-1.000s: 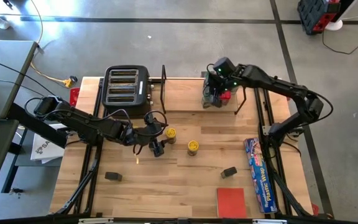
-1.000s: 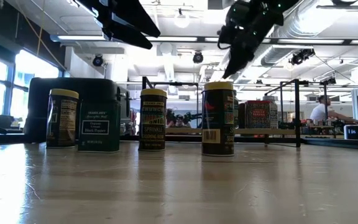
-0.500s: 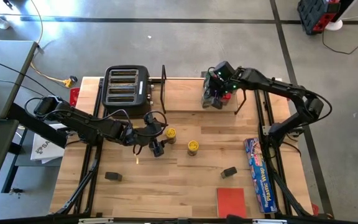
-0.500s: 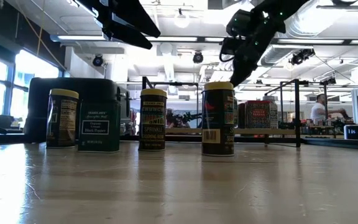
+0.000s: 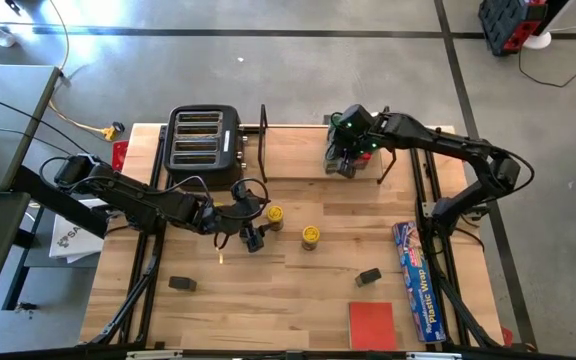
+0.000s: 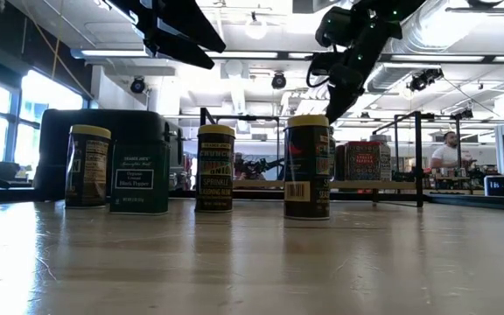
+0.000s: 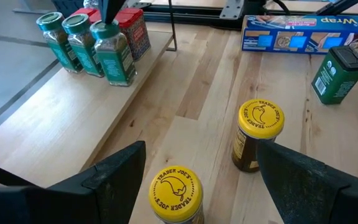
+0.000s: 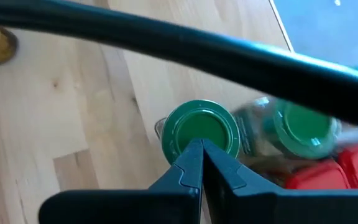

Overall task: Shelf spices
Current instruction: Put the green seasoning bottle on the shelf aligned with the other green seasoning bottles

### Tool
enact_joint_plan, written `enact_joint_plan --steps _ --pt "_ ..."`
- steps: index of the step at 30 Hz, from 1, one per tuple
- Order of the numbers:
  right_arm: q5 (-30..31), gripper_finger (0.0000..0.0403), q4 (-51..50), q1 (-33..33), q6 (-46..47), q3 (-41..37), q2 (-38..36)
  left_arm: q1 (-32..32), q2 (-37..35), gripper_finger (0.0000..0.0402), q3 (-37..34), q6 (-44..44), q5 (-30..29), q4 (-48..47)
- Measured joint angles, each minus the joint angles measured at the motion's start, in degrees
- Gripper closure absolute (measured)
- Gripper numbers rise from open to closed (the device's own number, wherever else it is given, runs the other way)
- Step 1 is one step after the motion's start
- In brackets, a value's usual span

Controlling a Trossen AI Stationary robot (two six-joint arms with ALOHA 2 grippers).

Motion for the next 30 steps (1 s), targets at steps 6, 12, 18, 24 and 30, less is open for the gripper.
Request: enact_joint_plan --steps 6,12,18,24,30 --pt "3.3 0.0403 -3.09 0.29 1.78 3.13 0.27 0.0 0.0 0.01 0.0 0.02 -0.1 0.0" --pt "3.15 0.0403 -3.19 1.62 1.21 5.25 0.23 0.0 0.0 0.01 0.0 -0.02 -0.12 -0.22" --pt "-8.22 0.0403 -9.76 5.65 -10.48 5.84 0.16 0.0 0.0 0.01 0.0 -0.39 -0.12 -0.89" --pt "-2.28 0.0403 -12.74 13.99 -9.53 5.82 2.49 0.0 0.0 0.01 0.0 -0.43 -0.3 -1.24" --pt "8.71 0.0403 -11.76 14.85 -5.75 5.82 9.39 -0.18 0.0 0.01 0.0 -0.48 -1.6 -2.32"
